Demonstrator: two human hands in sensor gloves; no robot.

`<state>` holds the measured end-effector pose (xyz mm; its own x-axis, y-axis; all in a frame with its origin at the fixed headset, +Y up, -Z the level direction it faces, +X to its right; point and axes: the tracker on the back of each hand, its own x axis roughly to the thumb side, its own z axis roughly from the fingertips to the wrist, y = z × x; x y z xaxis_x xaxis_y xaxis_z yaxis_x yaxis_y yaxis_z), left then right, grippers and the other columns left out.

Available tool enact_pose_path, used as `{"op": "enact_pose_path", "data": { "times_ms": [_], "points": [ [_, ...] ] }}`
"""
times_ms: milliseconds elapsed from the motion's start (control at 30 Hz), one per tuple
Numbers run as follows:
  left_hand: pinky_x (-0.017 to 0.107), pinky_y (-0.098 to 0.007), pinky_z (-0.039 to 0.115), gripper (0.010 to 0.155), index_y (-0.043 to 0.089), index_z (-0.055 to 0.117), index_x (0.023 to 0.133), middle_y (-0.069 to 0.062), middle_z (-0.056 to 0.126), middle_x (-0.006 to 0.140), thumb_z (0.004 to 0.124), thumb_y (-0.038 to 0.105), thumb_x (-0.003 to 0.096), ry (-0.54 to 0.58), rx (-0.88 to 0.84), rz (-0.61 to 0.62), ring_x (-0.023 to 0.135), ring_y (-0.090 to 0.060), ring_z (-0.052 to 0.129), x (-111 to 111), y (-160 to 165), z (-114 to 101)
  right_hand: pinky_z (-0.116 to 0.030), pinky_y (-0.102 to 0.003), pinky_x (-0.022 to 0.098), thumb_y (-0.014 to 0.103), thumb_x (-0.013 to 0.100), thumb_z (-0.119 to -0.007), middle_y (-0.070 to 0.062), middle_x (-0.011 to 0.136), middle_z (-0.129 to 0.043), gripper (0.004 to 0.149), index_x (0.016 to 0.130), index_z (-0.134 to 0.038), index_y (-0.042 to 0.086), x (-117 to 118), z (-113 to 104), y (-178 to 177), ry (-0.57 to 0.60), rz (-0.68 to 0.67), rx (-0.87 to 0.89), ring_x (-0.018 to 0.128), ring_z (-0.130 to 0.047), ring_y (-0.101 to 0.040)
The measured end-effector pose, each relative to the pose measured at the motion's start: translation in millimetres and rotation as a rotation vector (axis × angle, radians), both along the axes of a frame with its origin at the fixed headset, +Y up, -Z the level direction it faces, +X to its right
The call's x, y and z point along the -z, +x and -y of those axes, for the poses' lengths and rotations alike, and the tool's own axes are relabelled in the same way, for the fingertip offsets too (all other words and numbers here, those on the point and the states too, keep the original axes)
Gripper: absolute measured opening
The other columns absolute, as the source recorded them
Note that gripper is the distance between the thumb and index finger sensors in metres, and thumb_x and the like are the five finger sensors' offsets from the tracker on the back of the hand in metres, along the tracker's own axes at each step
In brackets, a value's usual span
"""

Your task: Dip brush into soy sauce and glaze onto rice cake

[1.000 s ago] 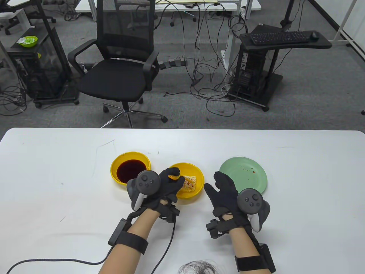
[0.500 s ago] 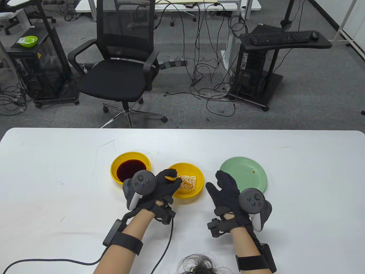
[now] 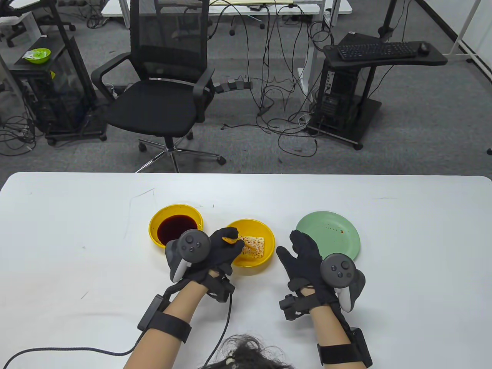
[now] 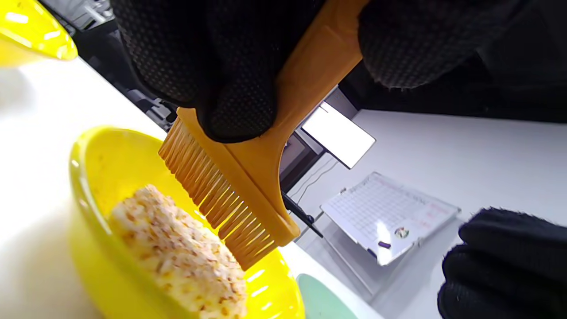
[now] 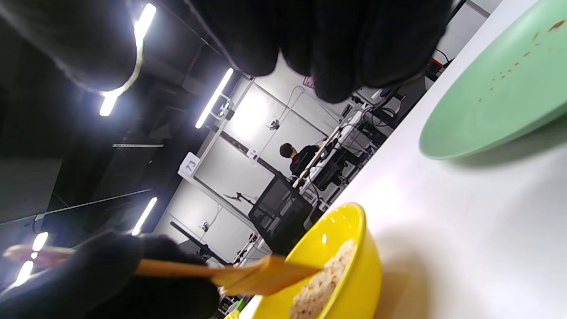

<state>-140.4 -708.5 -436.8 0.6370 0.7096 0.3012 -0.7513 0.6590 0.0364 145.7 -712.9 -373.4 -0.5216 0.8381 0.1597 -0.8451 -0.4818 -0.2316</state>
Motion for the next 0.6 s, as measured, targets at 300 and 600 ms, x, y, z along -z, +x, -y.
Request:
{"op": "enact_pose_path", "data": {
  "times_ms": [300,600],
  "points": [
    [0.053,-0.039,0.092,0.052,0.021,0.082,0.083,-0.013,0.095,0.087,0.082,0.055,0.0436,-0.006,0.104,0.023,0.065,-0.023,0.113,-7.2,-10.5,-5.9,-0.072,-0.057,0.060,0.060,0.049,-0.080,-0.024,0.108,-0.061,0.075,0.103,-0.063,0.010,0.1,0.2,-0.3,-0.001,0.001,-0.003,0.089,-0.077,-0.047],
    [0.058,-0.040,0.088,0.058,0.019,0.075,0.092,-0.016,0.086,0.095,0.083,0.050,0.0438,-0.054,-0.023,0.007,0.076,-0.026,0.107,3.0,6.3,9.4,-0.072,-0.057,0.060,0.059,0.049,-0.080,-0.024,0.108,-0.061,0.075,0.103,-0.064,0.010,0.2,-0.3,0.1,0.006,0.002,-0.004,0.089,-0.077,-0.047]
  ]
}}
